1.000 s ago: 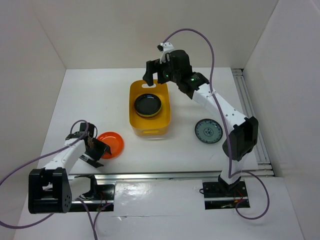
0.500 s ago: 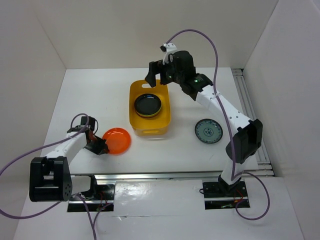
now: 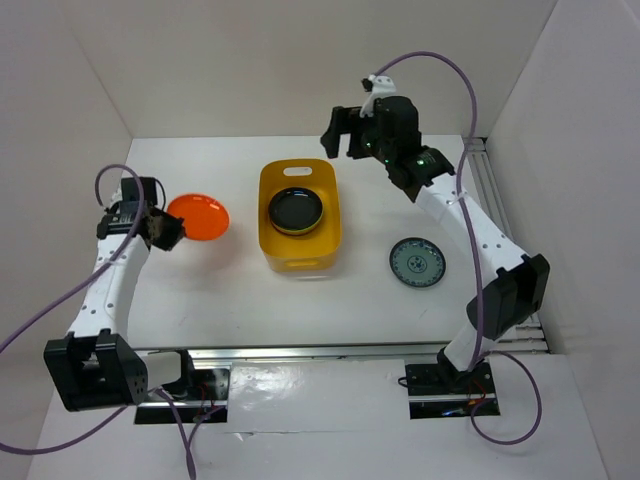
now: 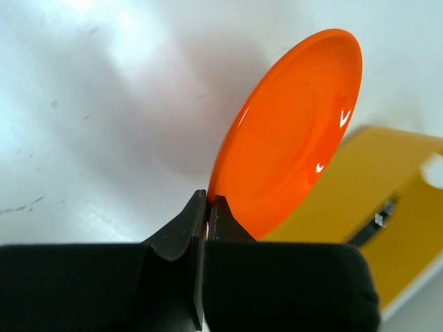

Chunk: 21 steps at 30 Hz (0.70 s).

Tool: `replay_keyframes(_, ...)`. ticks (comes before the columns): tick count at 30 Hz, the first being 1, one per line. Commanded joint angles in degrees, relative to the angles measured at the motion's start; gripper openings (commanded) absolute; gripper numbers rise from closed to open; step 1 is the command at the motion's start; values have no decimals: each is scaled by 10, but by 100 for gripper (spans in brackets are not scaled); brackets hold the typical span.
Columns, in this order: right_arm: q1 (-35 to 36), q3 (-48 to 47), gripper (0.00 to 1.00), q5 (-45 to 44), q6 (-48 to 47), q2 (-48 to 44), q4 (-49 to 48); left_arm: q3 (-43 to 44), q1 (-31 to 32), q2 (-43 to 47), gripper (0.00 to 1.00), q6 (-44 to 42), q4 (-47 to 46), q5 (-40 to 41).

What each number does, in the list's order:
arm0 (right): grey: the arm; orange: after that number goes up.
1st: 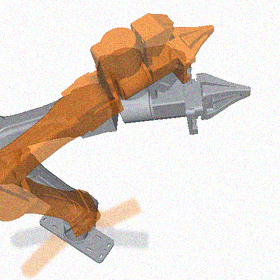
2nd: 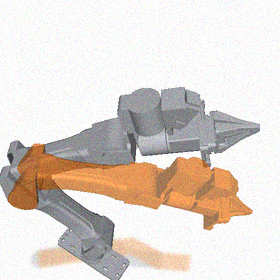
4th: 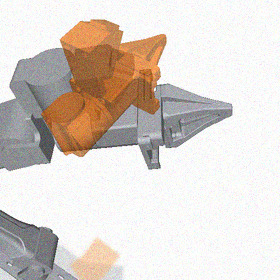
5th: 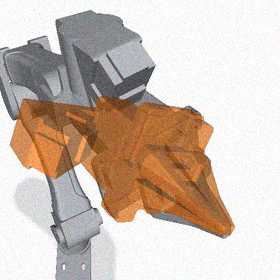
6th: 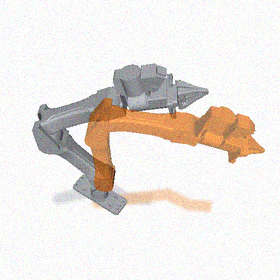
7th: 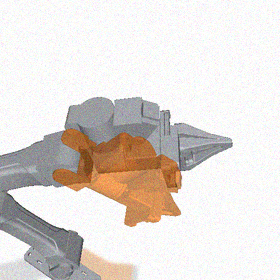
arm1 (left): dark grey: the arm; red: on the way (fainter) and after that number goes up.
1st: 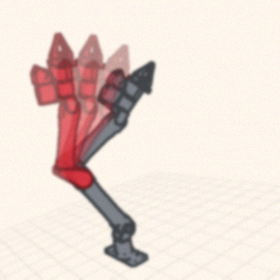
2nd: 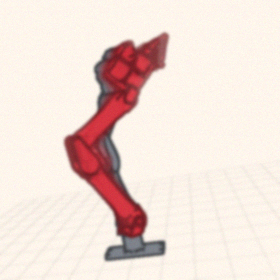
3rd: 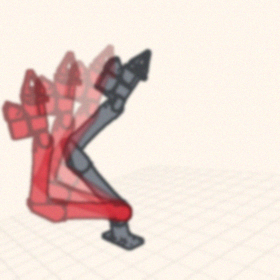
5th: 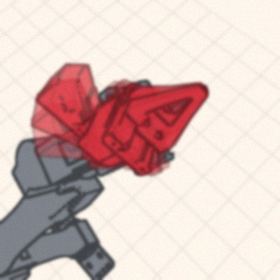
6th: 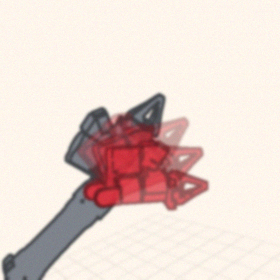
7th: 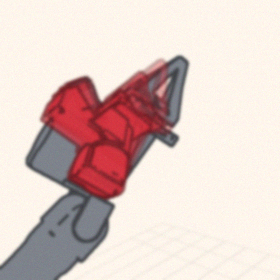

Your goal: Place the plates into the plastic bin on the countertop

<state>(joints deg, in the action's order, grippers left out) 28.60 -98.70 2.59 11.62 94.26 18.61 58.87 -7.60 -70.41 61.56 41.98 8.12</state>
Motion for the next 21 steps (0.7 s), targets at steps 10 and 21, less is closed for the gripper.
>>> replay_keyframes(10,-128,209,100,-86,108,-118,-28,187,135,-102,0,-125,-180,-159)
replay_keyframes(21,-236,378,100,-143,209,-218,-10,309,223,-328,0,-189,-190,-157)
